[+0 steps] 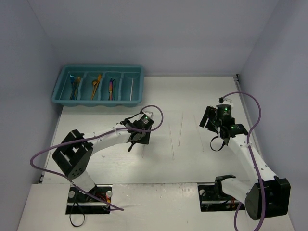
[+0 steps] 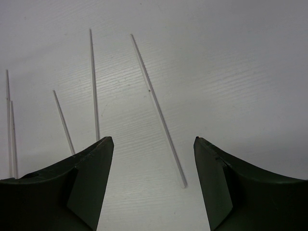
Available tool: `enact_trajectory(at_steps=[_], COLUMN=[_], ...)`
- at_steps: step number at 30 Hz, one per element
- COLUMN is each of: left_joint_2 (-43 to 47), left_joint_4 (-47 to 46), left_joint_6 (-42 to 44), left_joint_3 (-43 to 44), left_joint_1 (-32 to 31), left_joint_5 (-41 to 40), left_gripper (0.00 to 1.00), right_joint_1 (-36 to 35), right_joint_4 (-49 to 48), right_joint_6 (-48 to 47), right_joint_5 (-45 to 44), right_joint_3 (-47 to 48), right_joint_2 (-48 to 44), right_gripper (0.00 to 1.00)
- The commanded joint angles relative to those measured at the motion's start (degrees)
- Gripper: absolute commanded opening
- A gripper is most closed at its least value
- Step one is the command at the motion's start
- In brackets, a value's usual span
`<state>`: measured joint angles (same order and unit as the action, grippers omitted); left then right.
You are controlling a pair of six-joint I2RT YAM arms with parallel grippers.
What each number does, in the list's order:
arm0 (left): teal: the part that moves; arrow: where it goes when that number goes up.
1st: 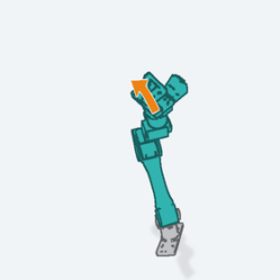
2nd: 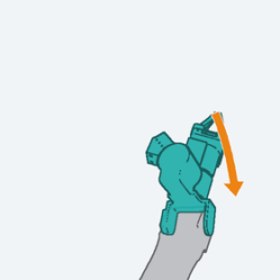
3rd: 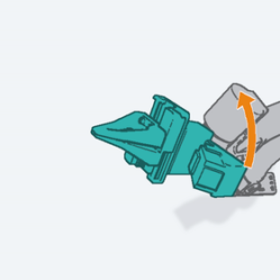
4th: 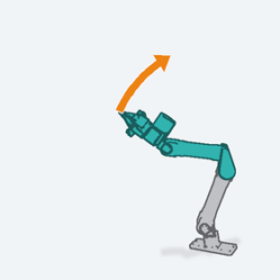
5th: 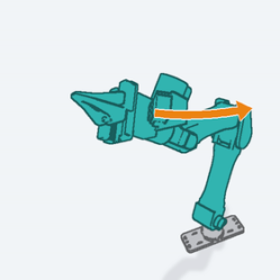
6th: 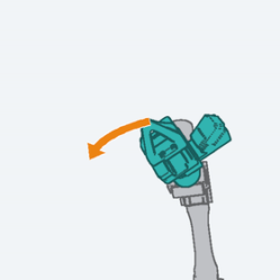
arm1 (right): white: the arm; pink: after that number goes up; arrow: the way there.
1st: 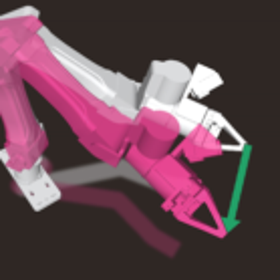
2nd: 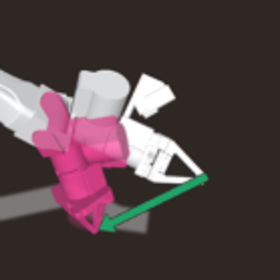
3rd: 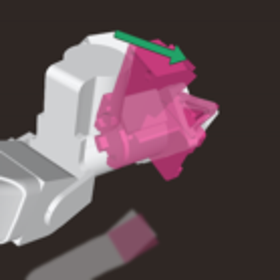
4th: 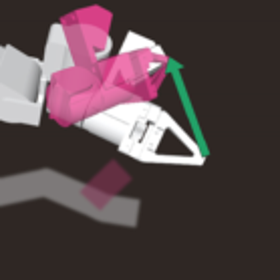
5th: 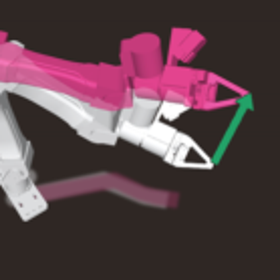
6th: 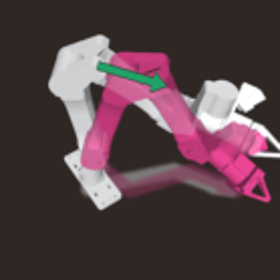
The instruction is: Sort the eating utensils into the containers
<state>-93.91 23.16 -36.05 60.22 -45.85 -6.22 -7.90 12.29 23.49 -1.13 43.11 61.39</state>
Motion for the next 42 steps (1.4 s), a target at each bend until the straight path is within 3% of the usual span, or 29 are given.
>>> enact_trajectory(at_steps=[1, 8, 18, 26, 31, 35, 42], left_joint_2=[4.78, 6.02, 0.85, -2.25, -3.30, -3.12, 0.44], left_joint_4=[1.72, 2.14, 2.03, 1.72, 2.01, 2.95, 9.42], left_joint_6=[-3.66, -5.34, -5.24, -4.80, -3.99, -2.54, 4.57], left_joint_3=[-2.30, -5.30, -3.58, -2.21, 1.22, 6.04, 18.48], left_joint_1=[-1.00, -1.95, -3.84, -4.54, -5.34, -6.86, -5.58], left_joint_5=[3.22, 5.49, 6.22, 5.58, 4.99, 4.10, -5.46], left_gripper=[0.29, 0.25, 0.24, 0.13, 0.00, 0.00, 0.00], right_joint_1=[0.17, 0.17, 0.10, 0.09, 0.14, 0.09, 0.17], right_joint_4=[-1.40, -1.40, -1.40, -1.40, -1.40, -1.40, -1.40], right_joint_6=[-0.55, -0.63, -0.37, -0.55, -0.46, -0.55, -0.72], right_joint_5=[-0.54, -0.46, -0.26, -0.27, -0.31, -0.53, -0.98], right_joint_3=[0.13, 0.29, 0.34, 0.58, 0.69, 0.76, 0.57], right_joint_2=[-0.57, -0.04, 0.15, 0.60, 1.07, 0.70, 0.23], right_gripper=[0.65, 0.65, 0.65, 0.65, 0.65, 0.65, 0.65])
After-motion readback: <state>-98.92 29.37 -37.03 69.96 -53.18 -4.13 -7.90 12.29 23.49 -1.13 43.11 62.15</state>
